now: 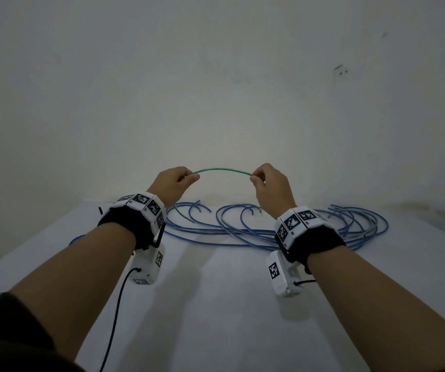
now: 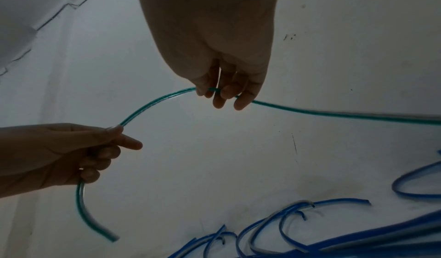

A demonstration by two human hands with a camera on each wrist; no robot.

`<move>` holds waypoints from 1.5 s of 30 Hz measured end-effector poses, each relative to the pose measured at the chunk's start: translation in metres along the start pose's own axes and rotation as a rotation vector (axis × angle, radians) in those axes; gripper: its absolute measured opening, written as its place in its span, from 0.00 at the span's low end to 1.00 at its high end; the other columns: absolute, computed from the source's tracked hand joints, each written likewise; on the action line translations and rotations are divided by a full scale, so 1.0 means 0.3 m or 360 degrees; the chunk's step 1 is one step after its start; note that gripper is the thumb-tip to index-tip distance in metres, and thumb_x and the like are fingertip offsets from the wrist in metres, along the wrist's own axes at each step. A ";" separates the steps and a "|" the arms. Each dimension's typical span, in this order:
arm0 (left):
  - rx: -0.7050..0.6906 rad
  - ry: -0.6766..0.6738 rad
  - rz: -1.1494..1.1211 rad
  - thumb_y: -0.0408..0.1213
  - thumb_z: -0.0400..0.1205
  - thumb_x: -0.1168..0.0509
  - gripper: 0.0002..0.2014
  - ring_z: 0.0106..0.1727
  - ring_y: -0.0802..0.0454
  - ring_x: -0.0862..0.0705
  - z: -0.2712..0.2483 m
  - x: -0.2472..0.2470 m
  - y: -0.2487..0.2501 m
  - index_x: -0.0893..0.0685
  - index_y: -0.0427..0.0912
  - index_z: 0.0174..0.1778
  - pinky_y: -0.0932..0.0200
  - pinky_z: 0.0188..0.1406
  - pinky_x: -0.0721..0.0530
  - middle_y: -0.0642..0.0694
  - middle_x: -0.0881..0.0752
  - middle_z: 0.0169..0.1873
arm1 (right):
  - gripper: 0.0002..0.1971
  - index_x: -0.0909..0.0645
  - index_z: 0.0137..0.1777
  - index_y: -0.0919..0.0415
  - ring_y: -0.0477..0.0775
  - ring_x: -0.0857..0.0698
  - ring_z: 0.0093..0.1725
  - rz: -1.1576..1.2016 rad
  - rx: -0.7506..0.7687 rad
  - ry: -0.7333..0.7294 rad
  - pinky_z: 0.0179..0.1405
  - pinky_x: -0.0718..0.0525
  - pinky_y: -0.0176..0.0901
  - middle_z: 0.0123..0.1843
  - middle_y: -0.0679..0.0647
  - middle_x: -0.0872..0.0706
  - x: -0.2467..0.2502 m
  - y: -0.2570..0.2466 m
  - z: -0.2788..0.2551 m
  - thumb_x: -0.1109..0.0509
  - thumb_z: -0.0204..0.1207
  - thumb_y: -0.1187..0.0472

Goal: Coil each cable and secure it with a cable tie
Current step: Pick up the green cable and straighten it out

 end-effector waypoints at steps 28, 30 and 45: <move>0.0147 -0.0234 0.0352 0.44 0.80 0.33 0.11 0.34 0.53 0.25 -0.069 -0.037 -0.056 0.15 0.39 0.42 0.66 0.28 0.31 0.48 0.21 0.30 | 0.06 0.21 0.49 0.67 0.54 0.22 0.43 -0.0106 -0.0158 -0.0046 0.43 0.27 0.42 0.47 0.60 0.16 -0.032 0.027 -0.048 0.37 0.81 0.64; 0.0162 -0.0251 0.0364 0.43 0.80 0.33 0.11 0.30 0.56 0.27 -0.067 -0.039 -0.063 0.16 0.39 0.40 0.65 0.27 0.32 0.49 0.24 0.27 | 0.06 0.20 0.49 0.67 0.54 0.22 0.44 -0.0105 -0.0170 -0.0053 0.43 0.26 0.42 0.47 0.60 0.16 -0.037 0.027 -0.049 0.37 0.81 0.64; 0.0182 -0.0271 0.0301 0.43 0.80 0.33 0.10 0.33 0.54 0.26 -0.042 -0.024 -0.166 0.17 0.40 0.40 0.67 0.29 0.31 0.49 0.24 0.29 | 0.07 0.20 0.50 0.68 0.54 0.22 0.44 -0.0170 -0.0204 -0.0072 0.46 0.23 0.45 0.47 0.60 0.15 -0.128 0.036 -0.031 0.37 0.81 0.64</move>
Point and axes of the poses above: each hand's wrist, its own z-axis towards the middle knuckle, its own x-axis out of the back of the hand, y = z × x, the point moved 6 cm from there along z, towards the middle knuckle
